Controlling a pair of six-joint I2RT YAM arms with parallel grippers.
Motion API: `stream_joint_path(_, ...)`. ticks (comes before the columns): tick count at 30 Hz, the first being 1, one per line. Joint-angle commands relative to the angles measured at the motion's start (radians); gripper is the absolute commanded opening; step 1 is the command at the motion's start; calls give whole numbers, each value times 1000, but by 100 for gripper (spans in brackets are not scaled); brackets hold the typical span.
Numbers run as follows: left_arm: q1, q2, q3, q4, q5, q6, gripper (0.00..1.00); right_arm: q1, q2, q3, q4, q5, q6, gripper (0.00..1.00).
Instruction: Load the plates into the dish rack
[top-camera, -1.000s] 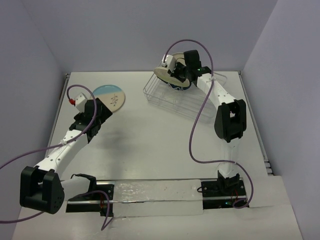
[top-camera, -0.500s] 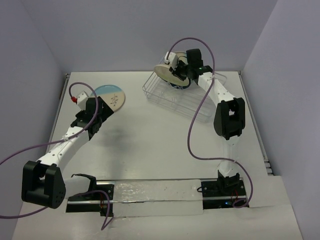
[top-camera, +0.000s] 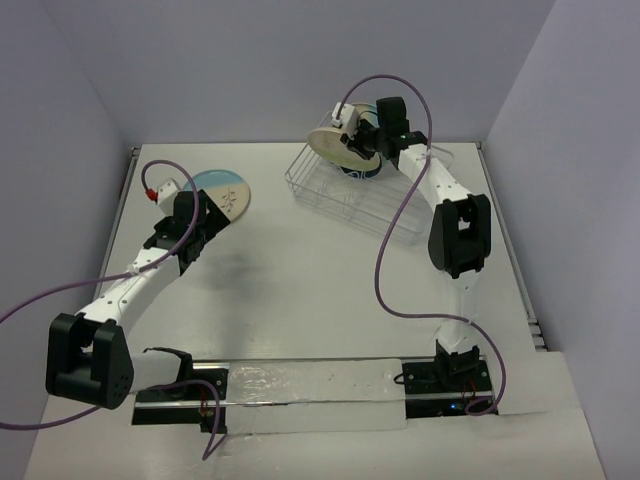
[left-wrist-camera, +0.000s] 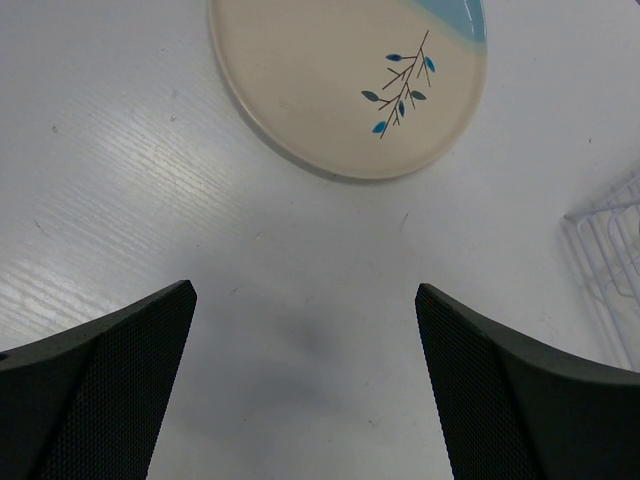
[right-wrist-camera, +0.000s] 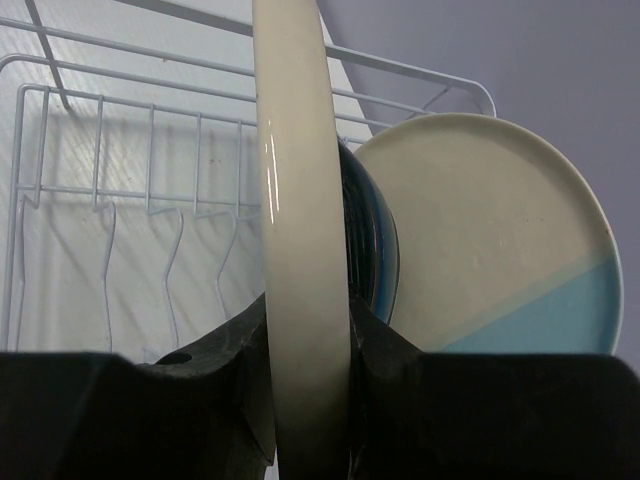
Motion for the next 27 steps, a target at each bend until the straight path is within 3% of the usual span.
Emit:
stream_joint_path(1, 9, 3, 46, 31, 9, 16, 99, -14, 6, 18, 119, 0, -53, 31)
stream_joint_path(7, 9, 9, 49, 33, 15, 19, 99, -14, 3, 19, 122, 12, -63, 32)
stream_joint_path(12, 10, 15, 51, 33, 17, 19, 99, -14, 5, 19, 132, 42, -61, 45)
stream_joint_path(22, 9, 20, 51, 42, 29, 23, 99, -12, -12, -1, 150, 41, -53, 46)
stream_joint_path(27, 10, 36, 63, 44, 35, 9, 99, -8, -26, -9, 161, 49, -32, 63)
